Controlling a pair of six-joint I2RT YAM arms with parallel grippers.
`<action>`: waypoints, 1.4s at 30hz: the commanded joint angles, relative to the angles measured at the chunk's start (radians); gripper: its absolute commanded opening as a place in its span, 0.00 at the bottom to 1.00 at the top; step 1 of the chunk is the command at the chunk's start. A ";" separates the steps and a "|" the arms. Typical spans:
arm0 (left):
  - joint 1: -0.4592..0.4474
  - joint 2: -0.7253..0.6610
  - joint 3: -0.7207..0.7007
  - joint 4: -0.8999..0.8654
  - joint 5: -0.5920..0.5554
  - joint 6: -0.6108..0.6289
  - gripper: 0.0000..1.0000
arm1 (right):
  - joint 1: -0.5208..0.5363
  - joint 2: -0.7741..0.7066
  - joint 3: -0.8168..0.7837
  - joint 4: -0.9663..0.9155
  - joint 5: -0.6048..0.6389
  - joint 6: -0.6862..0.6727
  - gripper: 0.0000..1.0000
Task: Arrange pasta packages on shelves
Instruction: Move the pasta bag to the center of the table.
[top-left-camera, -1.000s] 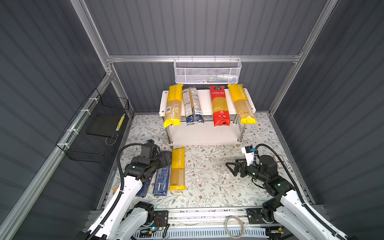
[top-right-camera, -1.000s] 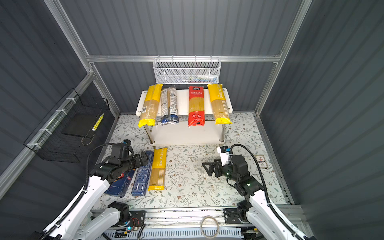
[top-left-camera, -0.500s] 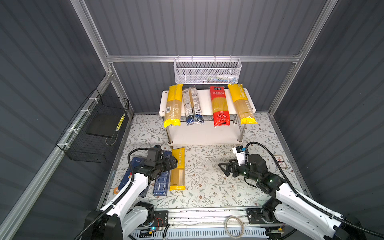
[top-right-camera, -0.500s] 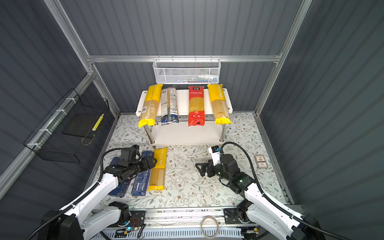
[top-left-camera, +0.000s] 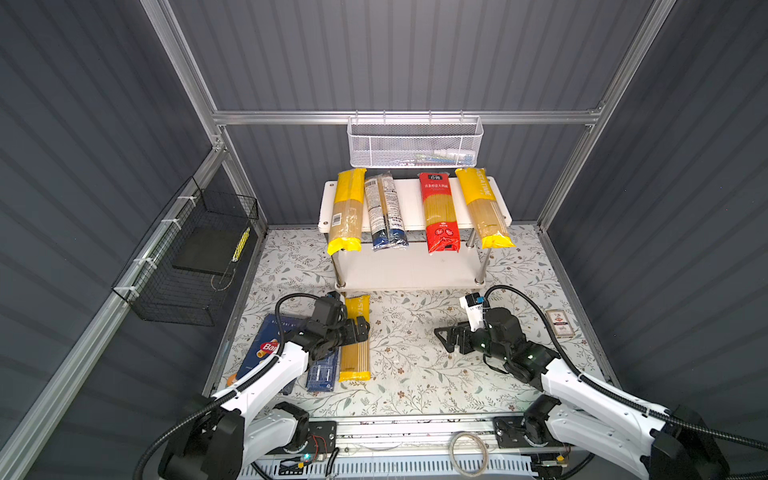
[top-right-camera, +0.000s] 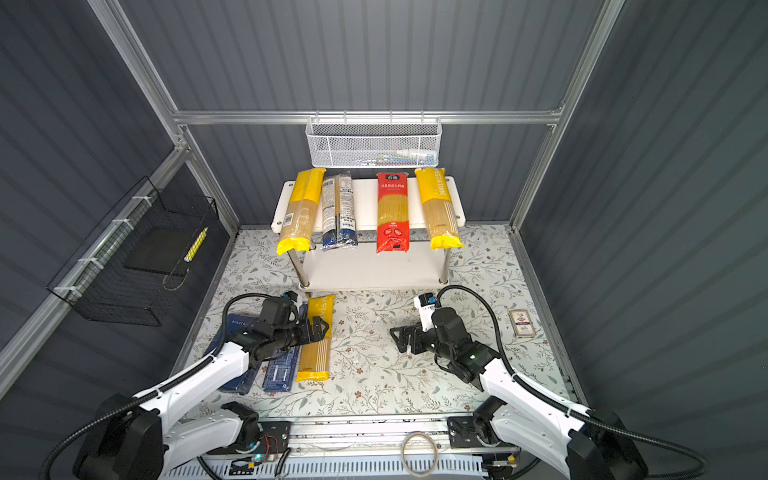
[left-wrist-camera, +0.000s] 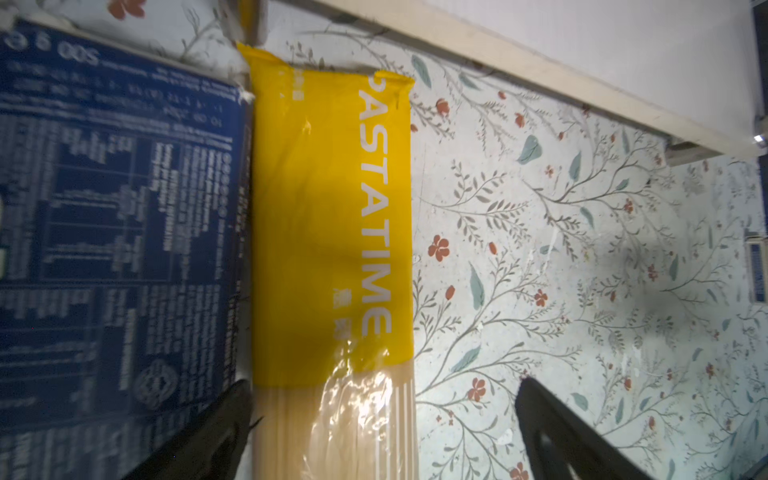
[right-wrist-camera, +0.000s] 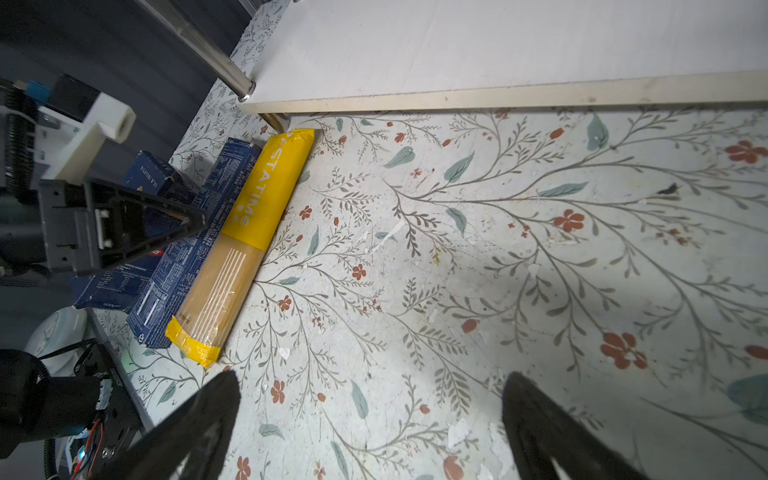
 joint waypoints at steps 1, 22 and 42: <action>-0.007 -0.001 -0.001 -0.025 -0.069 -0.009 1.00 | 0.010 -0.002 0.026 0.026 -0.014 -0.004 0.99; -0.071 0.167 0.078 -0.082 -0.167 -0.036 1.00 | 0.019 0.084 0.024 0.083 -0.006 -0.016 0.99; -0.226 0.411 0.208 0.071 -0.076 -0.003 1.00 | 0.018 0.046 0.010 0.012 0.026 -0.014 0.99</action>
